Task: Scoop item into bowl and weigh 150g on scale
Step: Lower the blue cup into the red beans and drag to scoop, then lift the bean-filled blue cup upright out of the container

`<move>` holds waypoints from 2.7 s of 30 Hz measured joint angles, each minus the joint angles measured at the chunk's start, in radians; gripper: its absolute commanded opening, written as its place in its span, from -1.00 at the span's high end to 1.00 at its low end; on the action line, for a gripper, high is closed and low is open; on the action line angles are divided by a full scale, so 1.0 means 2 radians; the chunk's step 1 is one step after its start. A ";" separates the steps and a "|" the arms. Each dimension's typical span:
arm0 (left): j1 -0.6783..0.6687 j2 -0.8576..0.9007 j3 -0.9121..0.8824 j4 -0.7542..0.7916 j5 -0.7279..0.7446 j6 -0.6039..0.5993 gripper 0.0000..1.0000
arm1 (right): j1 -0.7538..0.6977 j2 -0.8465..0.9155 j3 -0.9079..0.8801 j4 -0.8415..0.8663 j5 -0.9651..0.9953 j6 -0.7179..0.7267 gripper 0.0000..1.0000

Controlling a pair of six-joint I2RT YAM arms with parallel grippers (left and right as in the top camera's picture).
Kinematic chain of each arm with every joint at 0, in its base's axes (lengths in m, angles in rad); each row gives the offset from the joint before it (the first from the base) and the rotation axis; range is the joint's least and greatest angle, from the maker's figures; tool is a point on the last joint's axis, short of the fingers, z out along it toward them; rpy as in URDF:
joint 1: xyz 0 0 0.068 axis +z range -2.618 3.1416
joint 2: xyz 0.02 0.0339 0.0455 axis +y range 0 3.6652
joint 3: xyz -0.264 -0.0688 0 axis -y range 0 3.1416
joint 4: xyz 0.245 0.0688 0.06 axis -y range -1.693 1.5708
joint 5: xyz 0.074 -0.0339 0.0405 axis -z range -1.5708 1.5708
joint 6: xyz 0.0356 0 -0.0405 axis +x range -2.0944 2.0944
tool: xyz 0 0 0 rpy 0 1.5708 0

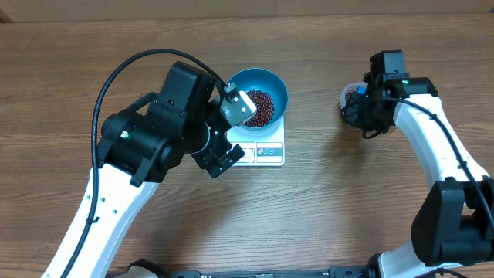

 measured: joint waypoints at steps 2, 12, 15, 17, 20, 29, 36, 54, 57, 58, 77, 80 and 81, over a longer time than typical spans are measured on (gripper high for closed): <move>0.000 0.000 0.000 0.000 0.000 0.000 -0.99 | -0.009 0.000 0.000 0.000 -0.017 -0.003 0.93; 0.000 0.000 0.000 0.000 0.000 0.000 -0.99 | -0.029 0.000 0.000 -0.005 -0.057 -0.009 0.93; 0.000 0.000 0.000 0.000 0.000 0.000 -0.99 | -0.032 0.000 0.000 -0.005 -0.065 -0.009 0.92; 0.000 0.000 0.000 0.000 0.000 0.000 -0.99 | -0.032 0.001 0.000 -0.005 -0.070 -0.009 0.92; 0.000 0.000 0.000 0.000 0.000 0.000 -0.99 | -0.033 0.001 0.000 -0.004 -0.076 -0.010 0.93; 0.000 0.000 0.000 0.000 0.000 0.000 -0.99 | -0.044 0.002 0.000 -0.006 -0.096 -0.009 0.93; 0.000 0.000 0.000 0.000 0.000 0.000 -0.99 | -0.067 0.002 0.000 -0.010 -0.131 -0.009 0.93; 0.000 0.000 0.000 0.000 0.000 0.000 -0.99 | -0.126 0.002 0.000 -0.036 -0.181 -0.032 0.93; 0.000 0.000 0.000 0.000 0.000 0.000 -0.99 | -0.140 0.002 0.000 -0.039 -0.187 -0.040 0.93; 0.000 0.000 0.000 0.000 0.000 0.000 -0.99 | -0.144 0.002 0.000 -0.040 -0.189 -0.043 0.93; 0.000 0.000 0.000 0.000 0.000 0.000 -0.99 | -0.163 0.002 0.000 -0.043 -0.210 -0.065 0.92; 0.000 0.000 0.000 0.000 0.000 0.000 -0.99 | -0.164 0.002 0.000 -0.042 -0.233 -0.069 0.92; 0.000 0.000 0.000 0.000 0.000 0.000 -0.99 | -0.164 0.002 0.000 -0.041 -0.238 -0.070 0.93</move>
